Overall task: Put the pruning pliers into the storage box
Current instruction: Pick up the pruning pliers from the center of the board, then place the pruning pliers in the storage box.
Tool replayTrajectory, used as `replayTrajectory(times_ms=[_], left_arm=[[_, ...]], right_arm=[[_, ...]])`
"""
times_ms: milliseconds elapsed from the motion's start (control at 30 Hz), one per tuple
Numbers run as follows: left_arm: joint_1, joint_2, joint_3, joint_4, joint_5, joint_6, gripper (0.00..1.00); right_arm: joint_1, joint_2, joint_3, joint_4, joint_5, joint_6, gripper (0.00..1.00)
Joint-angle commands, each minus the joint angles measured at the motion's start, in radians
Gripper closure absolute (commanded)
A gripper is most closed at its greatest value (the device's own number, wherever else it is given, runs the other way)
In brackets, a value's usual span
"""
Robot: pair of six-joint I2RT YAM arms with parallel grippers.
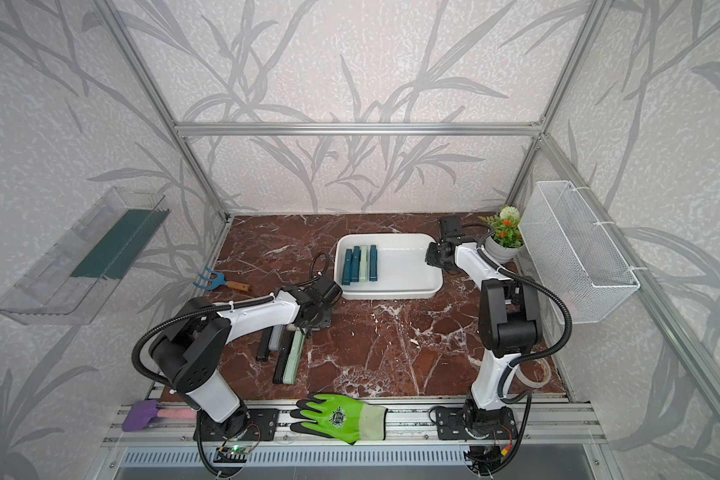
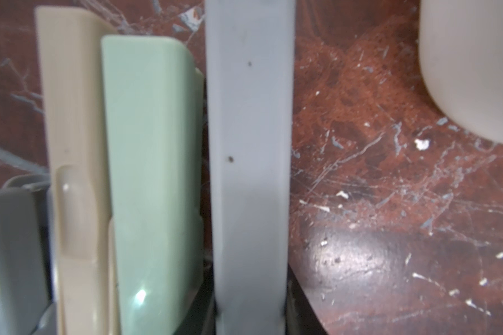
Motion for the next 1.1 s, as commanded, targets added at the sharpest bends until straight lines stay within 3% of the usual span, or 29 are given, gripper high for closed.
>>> replayTrajectory(times_ms=[0, 200, 333, 533, 733, 967, 1067], left_arm=[[-0.008, -0.084, 0.060, -0.083, -0.055, 0.005, 0.83], [-0.008, -0.189, 0.147, -0.169, -0.085, 0.032, 0.85], [-0.008, -0.174, 0.267, -0.150, -0.044, 0.088, 0.85], [-0.019, -0.007, 0.501, -0.095, 0.014, 0.172, 0.85], [-0.053, 0.213, 0.761, -0.040, 0.087, 0.220, 0.84], [-0.093, 0.482, 1.088, -0.105, 0.157, 0.209, 0.84], [-0.098, 0.549, 1.155, -0.117, 0.169, 0.186, 0.83]], right_arm=[[-0.005, 0.017, -0.024, -0.002, -0.010, 0.005, 0.66], [-0.009, 0.021, -0.044, 0.016, -0.030, 0.003, 0.67], [-0.009, 0.023, -0.050, 0.024, -0.045, 0.003, 0.72], [-0.012, 0.016, -0.062, 0.031, -0.079, 0.003, 0.79], [-0.012, -0.057, -0.038, -0.012, -0.046, -0.036, 0.71], [-0.027, -0.099, -0.014, -0.077, 0.073, -0.083, 0.70], [-0.033, -0.088, -0.023, -0.082, 0.097, -0.099, 0.69]])
